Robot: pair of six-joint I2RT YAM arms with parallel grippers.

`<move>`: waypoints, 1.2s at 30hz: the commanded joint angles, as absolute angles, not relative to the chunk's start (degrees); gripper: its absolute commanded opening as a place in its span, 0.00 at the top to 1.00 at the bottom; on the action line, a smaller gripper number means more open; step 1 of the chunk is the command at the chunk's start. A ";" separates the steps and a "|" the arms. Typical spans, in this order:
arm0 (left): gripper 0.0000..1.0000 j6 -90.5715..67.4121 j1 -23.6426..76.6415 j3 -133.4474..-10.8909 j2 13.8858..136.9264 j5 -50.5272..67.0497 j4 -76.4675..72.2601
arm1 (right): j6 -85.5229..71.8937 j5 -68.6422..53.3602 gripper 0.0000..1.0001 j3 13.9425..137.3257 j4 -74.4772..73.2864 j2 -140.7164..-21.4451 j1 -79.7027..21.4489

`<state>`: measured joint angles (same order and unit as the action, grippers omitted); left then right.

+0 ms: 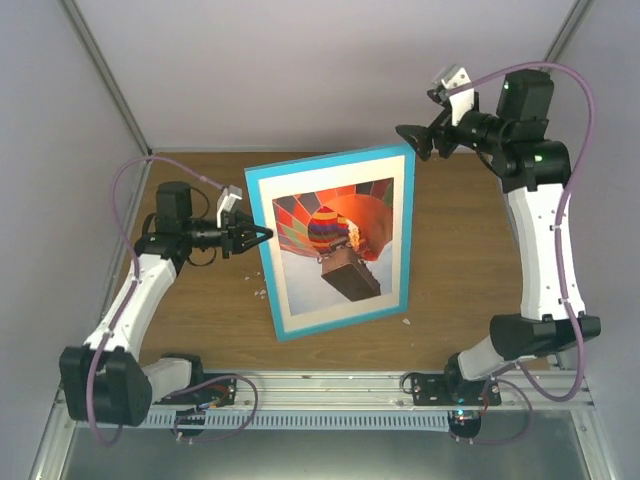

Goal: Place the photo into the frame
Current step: Turn over the photo frame at the center of the board.

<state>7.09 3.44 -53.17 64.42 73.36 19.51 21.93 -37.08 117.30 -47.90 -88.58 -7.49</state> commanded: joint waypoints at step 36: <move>0.50 13.15 -4.59 -98.31 130.68 47.03 38.25 | 3.48 -50.25 0.00 48.92 -17.89 -86.66 3.94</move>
